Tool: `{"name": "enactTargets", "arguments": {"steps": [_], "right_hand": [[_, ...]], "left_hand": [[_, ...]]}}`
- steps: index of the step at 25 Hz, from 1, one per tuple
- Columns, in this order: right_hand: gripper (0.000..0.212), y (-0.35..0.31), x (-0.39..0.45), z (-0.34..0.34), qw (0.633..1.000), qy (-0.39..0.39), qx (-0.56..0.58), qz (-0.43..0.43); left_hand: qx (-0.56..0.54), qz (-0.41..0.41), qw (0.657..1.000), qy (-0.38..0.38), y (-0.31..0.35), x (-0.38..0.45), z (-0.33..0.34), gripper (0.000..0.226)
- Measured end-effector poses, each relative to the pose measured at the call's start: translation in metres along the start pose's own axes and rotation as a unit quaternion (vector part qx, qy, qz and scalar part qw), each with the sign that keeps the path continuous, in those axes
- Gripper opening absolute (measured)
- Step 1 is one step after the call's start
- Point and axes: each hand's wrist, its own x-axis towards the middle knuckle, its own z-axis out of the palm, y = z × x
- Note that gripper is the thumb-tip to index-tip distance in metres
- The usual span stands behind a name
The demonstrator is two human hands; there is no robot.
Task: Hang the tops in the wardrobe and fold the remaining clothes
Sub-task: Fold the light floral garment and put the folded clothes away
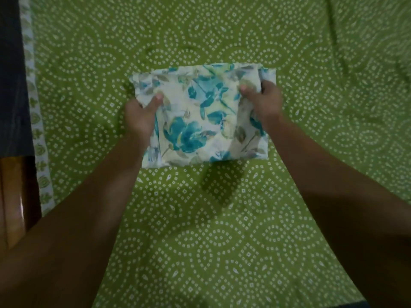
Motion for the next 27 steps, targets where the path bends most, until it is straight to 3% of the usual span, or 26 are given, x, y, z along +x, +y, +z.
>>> {"name": "enactTargets", "arguments": {"steps": [2,3,5,6,8,9,10,14,16,19,21,22,24,26,27], "right_hand": [[0.033,0.001,0.012,0.001,0.996,0.053,-0.069,-0.031],[0.040,0.006,0.012,0.003,0.981,0.101,-0.159,-0.054],[0.049,0.019,-0.006,0.018,0.913,0.174,-0.317,-0.191],[0.050,0.024,-0.018,0.031,0.881,0.149,-0.363,-0.266],[0.054,0.037,-0.027,0.056,0.826,0.008,-0.459,-0.327],[0.057,0.041,-0.020,0.064,0.796,-0.035,-0.513,-0.319],[0.060,0.042,-0.005,0.066,0.776,-0.043,-0.548,-0.308],[0.076,0.018,0.069,0.045,0.772,0.035,-0.584,-0.249],[0.077,0.012,0.076,0.022,0.779,0.078,-0.580,-0.224],[0.058,0.030,0.047,-0.030,0.850,0.238,-0.442,-0.160],[0.042,0.047,0.025,-0.053,0.902,0.339,-0.263,-0.055],[0.042,0.052,0.018,-0.055,0.913,0.349,-0.211,-0.013],[0.053,0.046,0.015,-0.052,0.932,0.305,-0.187,0.053],[0.068,0.035,0.027,-0.047,0.954,0.210,-0.194,0.094],[0.075,0.025,0.028,-0.046,0.973,0.127,-0.163,0.102]], "left_hand": [[0.102,0.076,0.989,0.076,0.007,-0.001,0.013,0.046],[0.210,0.109,0.964,0.125,0.008,-0.007,0.017,0.052],[0.419,0.206,0.867,0.175,0.003,-0.028,0.028,0.063],[0.479,0.286,0.819,0.133,-0.002,-0.039,0.038,0.065],[0.559,0.398,0.727,-0.028,-0.013,-0.045,0.059,0.060],[0.584,0.406,0.697,-0.087,-0.016,-0.034,0.065,0.057],[0.594,0.400,0.691,-0.101,-0.016,-0.016,0.068,0.058],[0.577,0.350,0.738,-0.017,0.003,0.049,0.062,0.082],[0.563,0.295,0.769,0.062,0.010,0.052,0.052,0.085],[0.410,0.123,0.863,0.268,0.000,0.029,0.022,0.082],[0.287,0.063,0.901,0.319,-0.007,0.008,0.000,0.061],[0.271,0.038,0.920,0.280,-0.009,0.007,-0.003,0.053],[0.274,-0.016,0.956,0.101,-0.003,0.004,0.003,0.054],[0.170,-0.113,0.978,-0.044,0.015,0.006,0.016,0.078],[0.134,-0.113,0.982,-0.064,0.010,0.014,0.018,0.089]]}}
